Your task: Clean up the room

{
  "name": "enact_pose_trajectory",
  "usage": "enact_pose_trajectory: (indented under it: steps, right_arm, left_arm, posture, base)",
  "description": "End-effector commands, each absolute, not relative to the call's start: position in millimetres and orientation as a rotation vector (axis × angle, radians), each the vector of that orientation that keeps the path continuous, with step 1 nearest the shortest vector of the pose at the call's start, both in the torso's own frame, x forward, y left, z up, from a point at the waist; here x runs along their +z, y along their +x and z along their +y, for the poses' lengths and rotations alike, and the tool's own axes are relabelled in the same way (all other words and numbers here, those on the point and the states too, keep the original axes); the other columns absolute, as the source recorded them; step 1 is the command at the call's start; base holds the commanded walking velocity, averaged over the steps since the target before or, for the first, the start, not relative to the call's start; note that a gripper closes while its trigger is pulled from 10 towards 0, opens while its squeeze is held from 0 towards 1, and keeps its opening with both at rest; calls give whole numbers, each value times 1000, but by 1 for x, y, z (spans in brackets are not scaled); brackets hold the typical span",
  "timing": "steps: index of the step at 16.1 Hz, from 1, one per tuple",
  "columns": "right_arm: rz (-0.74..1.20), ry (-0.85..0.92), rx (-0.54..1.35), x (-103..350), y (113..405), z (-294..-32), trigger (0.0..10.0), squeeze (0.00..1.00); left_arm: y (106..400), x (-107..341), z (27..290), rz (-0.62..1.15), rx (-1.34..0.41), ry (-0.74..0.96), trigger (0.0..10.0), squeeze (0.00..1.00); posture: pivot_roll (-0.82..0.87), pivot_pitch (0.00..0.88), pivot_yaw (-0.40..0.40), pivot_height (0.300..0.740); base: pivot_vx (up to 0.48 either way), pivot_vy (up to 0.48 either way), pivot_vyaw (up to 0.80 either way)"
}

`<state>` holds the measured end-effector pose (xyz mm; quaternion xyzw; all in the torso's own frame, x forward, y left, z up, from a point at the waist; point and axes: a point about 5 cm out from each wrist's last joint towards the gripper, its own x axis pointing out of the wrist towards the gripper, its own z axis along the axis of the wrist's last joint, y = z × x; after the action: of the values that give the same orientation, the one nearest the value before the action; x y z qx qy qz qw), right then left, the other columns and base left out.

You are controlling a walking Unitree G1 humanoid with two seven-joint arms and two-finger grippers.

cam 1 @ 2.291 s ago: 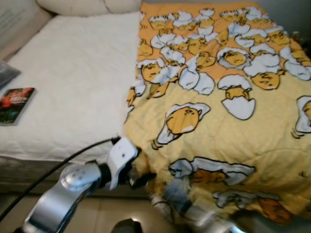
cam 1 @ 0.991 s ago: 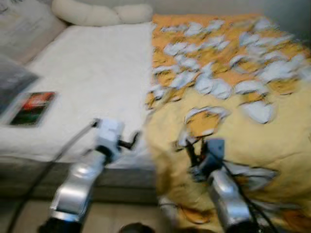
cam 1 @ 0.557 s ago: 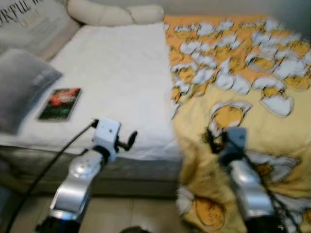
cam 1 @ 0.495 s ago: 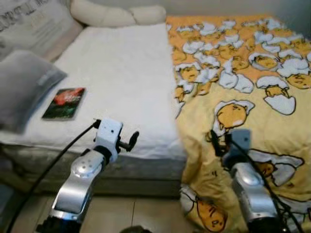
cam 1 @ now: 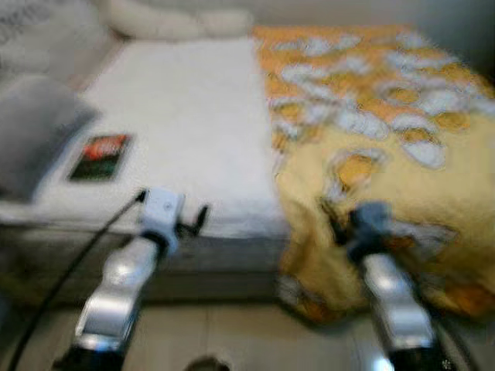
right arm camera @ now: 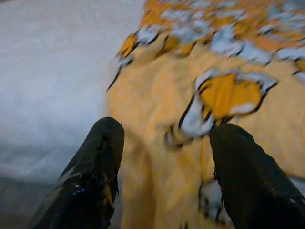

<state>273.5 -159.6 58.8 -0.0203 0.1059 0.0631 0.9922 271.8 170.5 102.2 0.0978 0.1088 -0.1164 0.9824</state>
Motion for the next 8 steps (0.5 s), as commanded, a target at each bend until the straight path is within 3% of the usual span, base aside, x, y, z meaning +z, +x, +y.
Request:
enact_pose_trajectory:
  steps: [1, 3, 8]
  right_arm:
    - [196, -59, 158, 66, 276, -160, 10000, 0]
    - [192, -83, 173, 67, 276, -158, 10000, 0]
    - [213, -120, 222, 67, 279, -156, 10000, 0]
  left_arm:
    - [273, 106, 166, 196, -248, 174, 10000, 0]
    - [272, 106, 166, 196, -250, 172, 10000, 0]
    - [274, 106, 166, 197, -238, 152, 10000, 0]
  posture:
    - [-45, 0, 32, 740]
    - [-44, 0, 30, 740]
    - [-41, 0, 23, 740]
  base:
    - [0, 0, 0]
    - [124, 0, 0]
    - [328, 0, 0]
